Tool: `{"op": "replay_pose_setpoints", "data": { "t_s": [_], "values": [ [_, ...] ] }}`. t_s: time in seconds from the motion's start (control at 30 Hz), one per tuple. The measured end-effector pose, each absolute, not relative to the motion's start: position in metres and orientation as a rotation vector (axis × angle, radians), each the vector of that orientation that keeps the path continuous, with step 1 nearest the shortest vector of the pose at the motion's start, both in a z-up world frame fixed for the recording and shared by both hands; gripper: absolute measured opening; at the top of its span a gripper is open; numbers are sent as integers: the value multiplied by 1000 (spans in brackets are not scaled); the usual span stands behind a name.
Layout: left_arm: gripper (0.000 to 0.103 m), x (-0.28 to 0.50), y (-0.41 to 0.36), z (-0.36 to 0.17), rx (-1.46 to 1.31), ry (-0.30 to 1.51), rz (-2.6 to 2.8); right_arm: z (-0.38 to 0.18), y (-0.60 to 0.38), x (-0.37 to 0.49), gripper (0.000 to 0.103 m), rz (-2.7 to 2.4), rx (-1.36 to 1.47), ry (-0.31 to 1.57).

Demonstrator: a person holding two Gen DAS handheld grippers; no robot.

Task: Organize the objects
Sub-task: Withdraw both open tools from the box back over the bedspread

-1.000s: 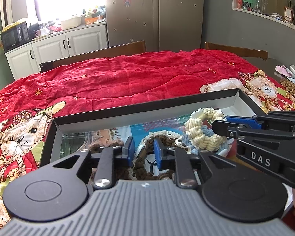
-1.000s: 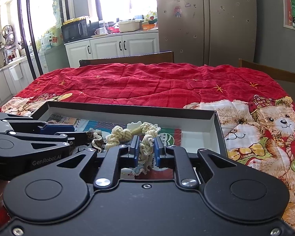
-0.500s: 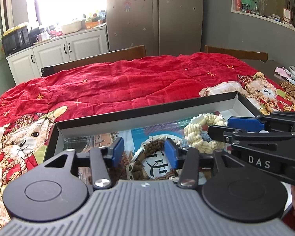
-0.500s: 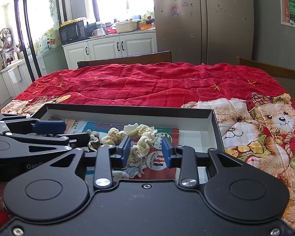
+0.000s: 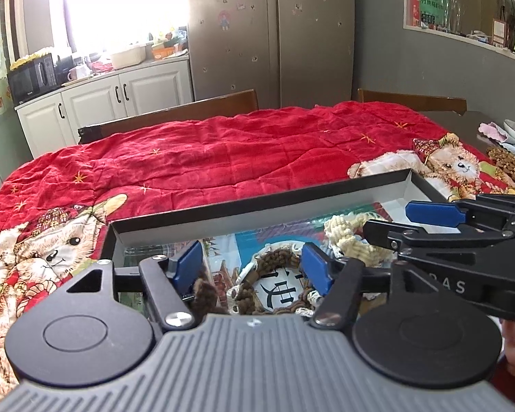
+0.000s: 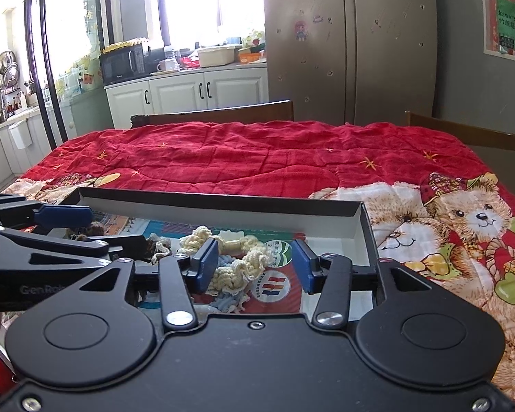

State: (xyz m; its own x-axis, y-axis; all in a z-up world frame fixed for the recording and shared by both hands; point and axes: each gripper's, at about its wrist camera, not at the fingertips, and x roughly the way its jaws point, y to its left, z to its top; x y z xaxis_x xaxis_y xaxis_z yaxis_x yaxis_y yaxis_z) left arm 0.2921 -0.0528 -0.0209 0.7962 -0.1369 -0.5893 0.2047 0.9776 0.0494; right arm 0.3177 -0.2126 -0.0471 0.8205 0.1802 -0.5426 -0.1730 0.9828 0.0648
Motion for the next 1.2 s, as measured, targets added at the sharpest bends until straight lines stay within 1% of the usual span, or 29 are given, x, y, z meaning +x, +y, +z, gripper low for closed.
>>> {"op": "replay_pose_setpoints", "data": {
  "t_s": [0.1,0.37,1.2],
  "values": [
    [81,288,-52,-16,114,610,-182,-45,-213,316,49,181,6,569],
    [86,275,-54,-5,128,583,-179,-34,-216,307,49,181,12,547],
    [90,226,-42,32,158,504,-139,10,-216,248,55,231,-14,466]
  ]
}}
